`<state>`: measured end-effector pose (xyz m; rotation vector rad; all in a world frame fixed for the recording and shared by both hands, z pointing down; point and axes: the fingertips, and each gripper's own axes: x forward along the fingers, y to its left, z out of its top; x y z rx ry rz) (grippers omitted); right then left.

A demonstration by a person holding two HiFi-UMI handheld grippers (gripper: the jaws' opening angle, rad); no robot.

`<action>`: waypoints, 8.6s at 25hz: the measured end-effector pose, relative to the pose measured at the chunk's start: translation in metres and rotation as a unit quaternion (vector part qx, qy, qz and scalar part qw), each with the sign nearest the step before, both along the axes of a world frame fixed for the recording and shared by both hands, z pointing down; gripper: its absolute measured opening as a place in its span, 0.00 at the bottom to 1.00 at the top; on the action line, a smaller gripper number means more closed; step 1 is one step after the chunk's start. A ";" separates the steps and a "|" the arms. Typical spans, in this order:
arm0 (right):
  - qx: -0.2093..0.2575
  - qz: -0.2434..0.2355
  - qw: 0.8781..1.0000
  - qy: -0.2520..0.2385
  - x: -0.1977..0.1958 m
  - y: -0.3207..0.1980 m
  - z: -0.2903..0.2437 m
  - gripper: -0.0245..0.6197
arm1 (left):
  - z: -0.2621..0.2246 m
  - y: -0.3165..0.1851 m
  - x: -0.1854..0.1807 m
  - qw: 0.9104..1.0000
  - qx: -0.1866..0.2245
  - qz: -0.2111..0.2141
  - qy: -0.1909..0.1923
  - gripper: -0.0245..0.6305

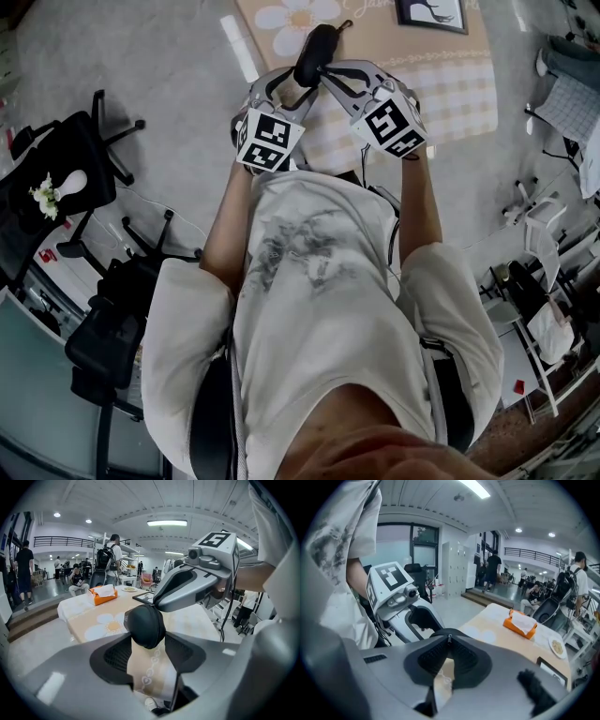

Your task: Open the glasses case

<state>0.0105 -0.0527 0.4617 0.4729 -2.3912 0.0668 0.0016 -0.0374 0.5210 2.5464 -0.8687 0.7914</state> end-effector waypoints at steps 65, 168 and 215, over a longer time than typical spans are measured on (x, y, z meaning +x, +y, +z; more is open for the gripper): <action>-0.131 0.105 0.983 -0.075 -0.018 -0.003 0.017 0.06 | 0.007 0.007 -0.019 1.000 0.006 0.007 -0.015 0.47; -0.204 0.193 0.959 -0.023 0.010 -0.068 0.095 0.06 | 0.053 0.024 -0.056 0.998 -0.057 -0.016 -0.031 0.44; -0.124 0.223 0.958 -0.131 0.005 -0.028 0.049 0.06 | -0.010 -0.013 -0.023 0.999 -0.007 0.012 0.033 0.47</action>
